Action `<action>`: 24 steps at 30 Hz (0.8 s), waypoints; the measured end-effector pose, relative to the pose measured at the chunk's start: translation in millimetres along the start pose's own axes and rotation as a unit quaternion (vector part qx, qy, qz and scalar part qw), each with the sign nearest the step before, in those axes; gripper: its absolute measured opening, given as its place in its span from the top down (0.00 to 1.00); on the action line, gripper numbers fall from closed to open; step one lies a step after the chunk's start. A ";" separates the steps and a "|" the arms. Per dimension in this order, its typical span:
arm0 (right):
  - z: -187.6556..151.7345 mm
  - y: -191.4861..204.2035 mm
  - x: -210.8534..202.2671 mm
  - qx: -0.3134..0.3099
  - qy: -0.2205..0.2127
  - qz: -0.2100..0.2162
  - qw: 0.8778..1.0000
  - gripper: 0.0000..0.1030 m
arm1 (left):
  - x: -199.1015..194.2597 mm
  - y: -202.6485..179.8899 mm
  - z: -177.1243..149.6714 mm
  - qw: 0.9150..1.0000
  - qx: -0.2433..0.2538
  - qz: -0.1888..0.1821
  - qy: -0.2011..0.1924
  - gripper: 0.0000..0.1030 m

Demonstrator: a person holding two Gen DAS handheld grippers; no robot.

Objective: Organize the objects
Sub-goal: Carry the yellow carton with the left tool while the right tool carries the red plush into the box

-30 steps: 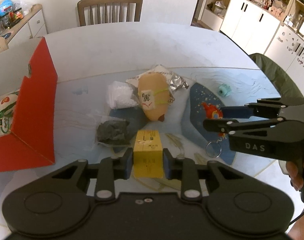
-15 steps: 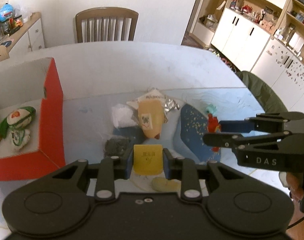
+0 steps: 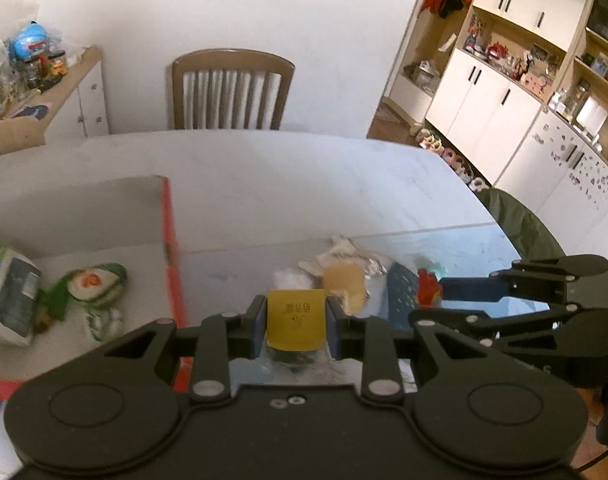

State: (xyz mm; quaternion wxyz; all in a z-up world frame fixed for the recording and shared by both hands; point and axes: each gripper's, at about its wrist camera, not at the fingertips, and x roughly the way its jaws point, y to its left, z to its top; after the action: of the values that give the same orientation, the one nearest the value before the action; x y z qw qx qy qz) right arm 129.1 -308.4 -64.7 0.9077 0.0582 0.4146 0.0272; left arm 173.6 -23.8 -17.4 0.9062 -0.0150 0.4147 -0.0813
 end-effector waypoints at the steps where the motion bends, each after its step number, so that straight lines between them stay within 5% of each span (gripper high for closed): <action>1: 4.2 4.5 0.6 -0.003 0.000 0.001 1.000 0.62 | -3.1 4.9 2.9 1.000 -0.001 0.002 -0.002 0.73; 24: 96.5 137.9 50.3 -0.078 -0.014 0.051 0.996 0.62 | -45.6 139.5 22.6 0.997 -0.047 0.051 -0.019 0.73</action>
State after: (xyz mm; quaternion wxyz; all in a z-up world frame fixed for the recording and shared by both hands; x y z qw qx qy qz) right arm 234.8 -174.8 -22.0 0.9128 0.0081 0.3946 0.1047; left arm 180.1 120.1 18.3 0.9152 -0.0382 0.4008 -0.0155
